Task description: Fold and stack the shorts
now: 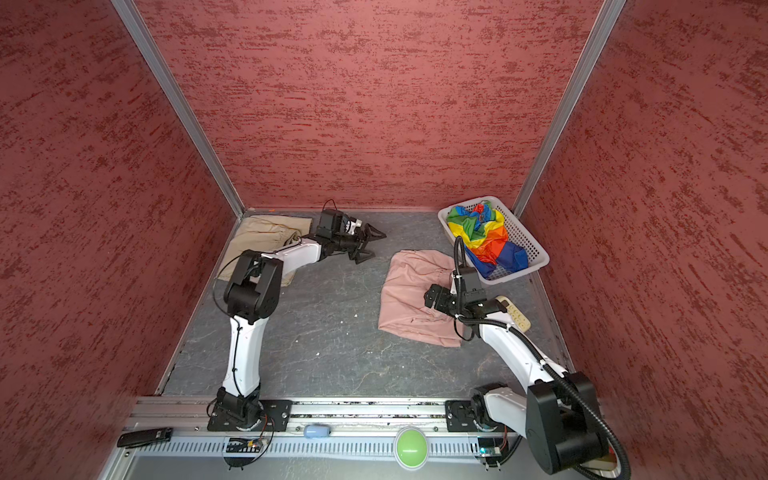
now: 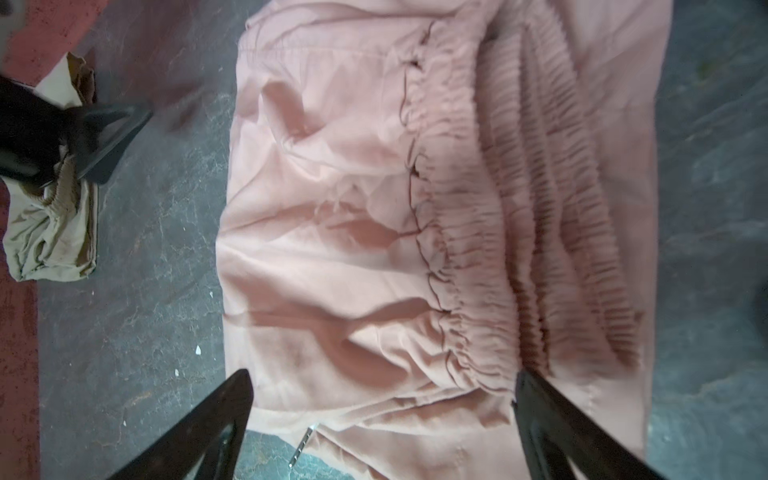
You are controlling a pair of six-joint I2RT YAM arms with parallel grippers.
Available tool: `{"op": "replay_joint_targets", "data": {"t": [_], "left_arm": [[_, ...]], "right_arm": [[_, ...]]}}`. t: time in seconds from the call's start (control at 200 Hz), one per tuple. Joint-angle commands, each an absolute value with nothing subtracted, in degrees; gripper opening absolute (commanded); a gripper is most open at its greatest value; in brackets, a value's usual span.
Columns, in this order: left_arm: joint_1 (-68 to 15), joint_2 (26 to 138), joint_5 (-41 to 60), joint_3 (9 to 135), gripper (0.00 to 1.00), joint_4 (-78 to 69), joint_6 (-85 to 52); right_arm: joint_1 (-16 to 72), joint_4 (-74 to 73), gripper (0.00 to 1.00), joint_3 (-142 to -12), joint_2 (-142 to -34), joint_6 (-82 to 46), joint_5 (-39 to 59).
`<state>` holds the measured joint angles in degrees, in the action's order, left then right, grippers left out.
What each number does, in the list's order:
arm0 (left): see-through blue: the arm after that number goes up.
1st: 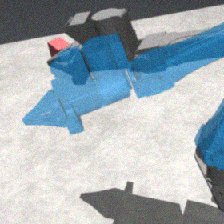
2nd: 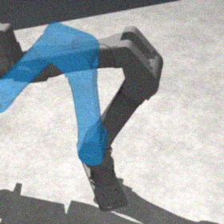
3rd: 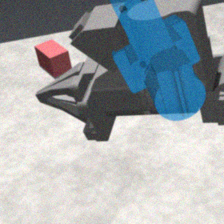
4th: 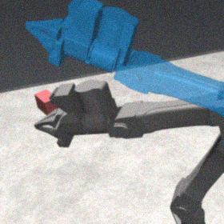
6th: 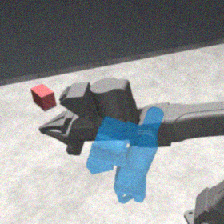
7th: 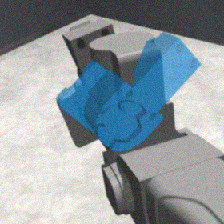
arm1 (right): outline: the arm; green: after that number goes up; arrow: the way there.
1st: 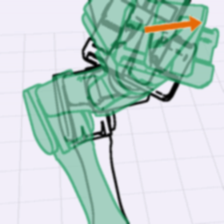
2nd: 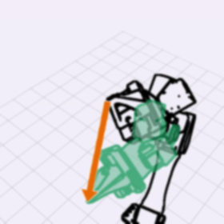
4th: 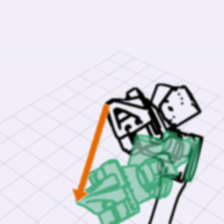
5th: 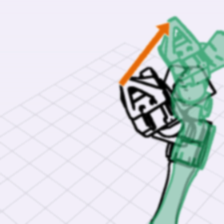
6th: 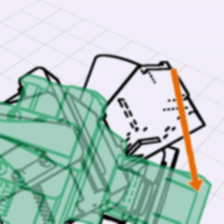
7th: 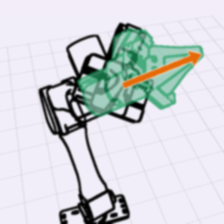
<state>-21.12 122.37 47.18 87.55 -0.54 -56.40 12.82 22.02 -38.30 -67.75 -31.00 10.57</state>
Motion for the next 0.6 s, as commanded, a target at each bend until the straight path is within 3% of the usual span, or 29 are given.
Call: {"op": "replay_joint_targets", "data": {"t": [0.0,0.14,0.326,0.436,0.596], "left_arm": [[-24.6,116.1,50.6,77.2,0.99,-7.7,-58.4],[-29.7,112.9,49.7,65.6,0.99,-22.1,-68.0],[-35.1,117.2,47.5,63.4,0.99,-29.5,-72.4],[-35.1,120.2,47.3,62.1,0.99,-32.1,-74.1],[-33.5,119.8,47.5,56.0,0.99,-32.5,-72.7]], "right_arm": [[12.2,23.7,0.99,-41.0,-69.5,-30.2,5.7],[12.1,25.9,0.99,-46.1,-76.7,-27.3,-0.2],[12.1,22.3,0.96,-44.7,-79.3,-26.7,-0.5],[12.2,20.7,0.86,-42.4,-81.7,-27.3,0.6],[12.2,19.2,0.62,-37.6,-80.8,-27.9,-1.6]]}}
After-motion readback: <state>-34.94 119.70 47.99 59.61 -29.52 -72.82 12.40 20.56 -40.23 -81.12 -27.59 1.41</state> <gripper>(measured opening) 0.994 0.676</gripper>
